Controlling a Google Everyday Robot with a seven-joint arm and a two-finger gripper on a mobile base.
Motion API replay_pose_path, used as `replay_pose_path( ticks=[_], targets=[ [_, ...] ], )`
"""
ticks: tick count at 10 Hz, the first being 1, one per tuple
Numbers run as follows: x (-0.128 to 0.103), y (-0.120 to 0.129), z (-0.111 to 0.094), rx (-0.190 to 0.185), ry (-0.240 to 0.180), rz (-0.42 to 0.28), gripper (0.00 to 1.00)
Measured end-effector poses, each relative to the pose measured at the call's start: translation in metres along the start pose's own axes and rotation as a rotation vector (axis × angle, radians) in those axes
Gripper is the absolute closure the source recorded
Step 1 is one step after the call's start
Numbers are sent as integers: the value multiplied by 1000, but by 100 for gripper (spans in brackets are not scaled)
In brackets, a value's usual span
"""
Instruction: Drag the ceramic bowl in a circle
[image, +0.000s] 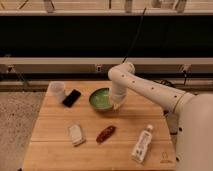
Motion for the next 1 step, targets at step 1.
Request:
replay_pose_path(
  ticks=[1],
  targets=[
    [0, 0, 0, -2, -5, 3, 96]
  ],
)
